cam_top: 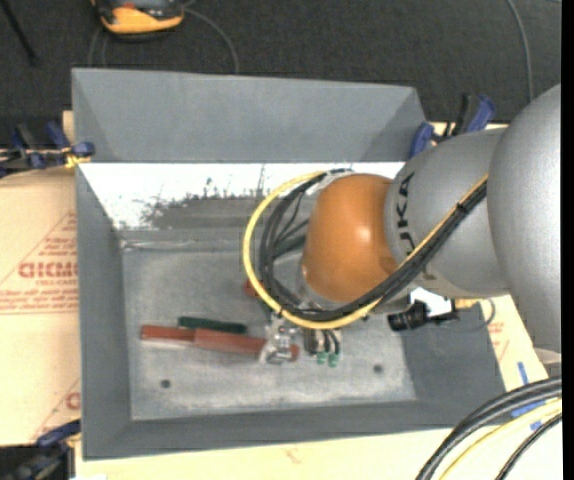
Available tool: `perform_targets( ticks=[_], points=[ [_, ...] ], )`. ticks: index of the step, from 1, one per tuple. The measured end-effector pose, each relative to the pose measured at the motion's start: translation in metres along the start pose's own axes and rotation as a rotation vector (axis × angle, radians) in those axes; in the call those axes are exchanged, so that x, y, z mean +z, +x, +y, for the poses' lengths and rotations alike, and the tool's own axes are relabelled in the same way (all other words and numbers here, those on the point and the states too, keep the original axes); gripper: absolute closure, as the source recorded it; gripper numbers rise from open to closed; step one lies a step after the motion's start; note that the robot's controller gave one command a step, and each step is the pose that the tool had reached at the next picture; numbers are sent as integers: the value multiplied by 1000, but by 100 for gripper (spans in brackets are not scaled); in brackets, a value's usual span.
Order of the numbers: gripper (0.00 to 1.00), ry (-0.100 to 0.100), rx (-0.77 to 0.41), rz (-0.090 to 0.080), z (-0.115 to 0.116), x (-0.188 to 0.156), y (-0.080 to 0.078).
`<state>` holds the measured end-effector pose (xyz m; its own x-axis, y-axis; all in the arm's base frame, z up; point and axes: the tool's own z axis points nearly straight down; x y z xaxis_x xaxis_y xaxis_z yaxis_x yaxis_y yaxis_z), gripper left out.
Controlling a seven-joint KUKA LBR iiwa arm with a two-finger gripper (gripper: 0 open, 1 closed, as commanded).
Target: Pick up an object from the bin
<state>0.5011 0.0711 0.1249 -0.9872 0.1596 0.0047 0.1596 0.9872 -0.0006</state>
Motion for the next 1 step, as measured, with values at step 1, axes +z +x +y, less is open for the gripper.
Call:
perform_targets(
  ticks=[1],
  points=[
    [100, -1, 47, -8, 1, -106, -39]
  ],
)
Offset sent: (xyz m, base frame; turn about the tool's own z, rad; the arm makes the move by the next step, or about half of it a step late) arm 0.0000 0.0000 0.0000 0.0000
